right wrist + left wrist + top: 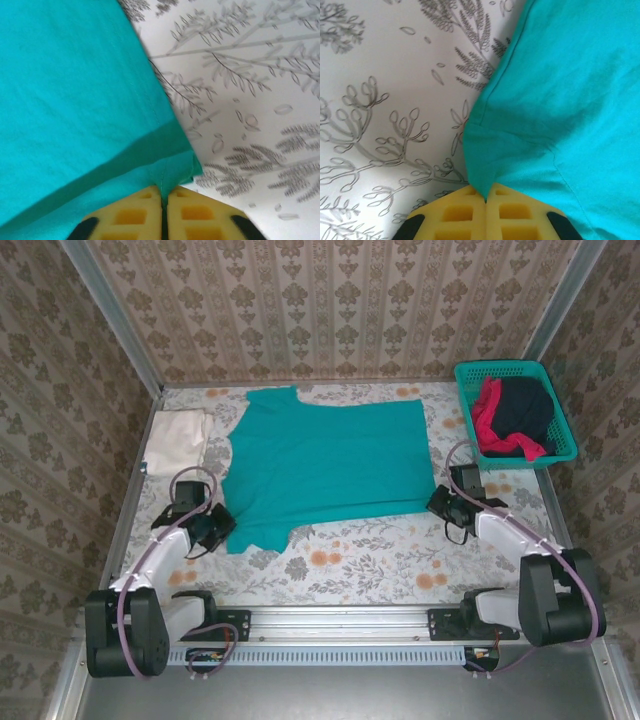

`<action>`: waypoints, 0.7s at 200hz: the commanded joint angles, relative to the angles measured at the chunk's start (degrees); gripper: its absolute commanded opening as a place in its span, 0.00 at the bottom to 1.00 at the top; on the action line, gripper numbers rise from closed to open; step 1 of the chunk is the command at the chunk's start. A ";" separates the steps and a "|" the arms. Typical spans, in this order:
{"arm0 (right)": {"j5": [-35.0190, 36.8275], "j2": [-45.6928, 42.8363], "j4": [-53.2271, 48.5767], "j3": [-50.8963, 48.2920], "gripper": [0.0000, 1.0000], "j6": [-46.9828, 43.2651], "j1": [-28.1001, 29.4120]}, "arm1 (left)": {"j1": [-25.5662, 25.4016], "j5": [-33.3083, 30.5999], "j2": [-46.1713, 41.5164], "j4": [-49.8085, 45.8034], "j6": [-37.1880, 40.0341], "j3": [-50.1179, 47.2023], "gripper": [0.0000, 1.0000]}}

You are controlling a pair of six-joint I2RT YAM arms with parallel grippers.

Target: Fold and stack the t-shirts

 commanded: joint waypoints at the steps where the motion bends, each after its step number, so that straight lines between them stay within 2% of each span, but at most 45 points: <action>1: 2.21 -3.88 -4.83 -0.44 0.38 0.83 0.13 | 0.81 -4.44 -3.79 -5.97 -1.43 0.42 0.27; 13: 2.81 -6.61 -5.15 0.46 0.55 -1.11 0.67 | 0.84 -6.03 -6.71 -6.91 -1.54 1.68 0.49; 28: 4.42 -8.28 -4.10 2.18 0.71 -5.36 1.89 | 0.58 -7.34 -8.41 -7.50 -1.89 4.34 0.69; 38: 6.11 -7.32 -3.32 3.63 0.78 -7.80 2.78 | -0.10 -8.34 -7.90 -7.57 -2.43 6.52 0.77; 55: 6.18 -2.08 -1.99 7.69 0.81 -10.92 4.61 | -3.48 -10.78 -5.07 -3.07 -2.95 9.00 0.85; 71: 5.30 4.62 0.19 11.76 0.81 -11.20 7.47 | -5.09 -9.23 1.18 3.79 -2.79 11.09 0.85; 94: 4.59 14.85 2.74 16.97 0.82 -9.29 10.66 | -5.73 -6.45 12.02 8.93 -1.65 16.50 0.76; 140: 3.94 26.44 4.40 22.22 0.81 -6.24 10.84 | -4.68 -4.09 26.45 14.82 -0.66 20.61 0.73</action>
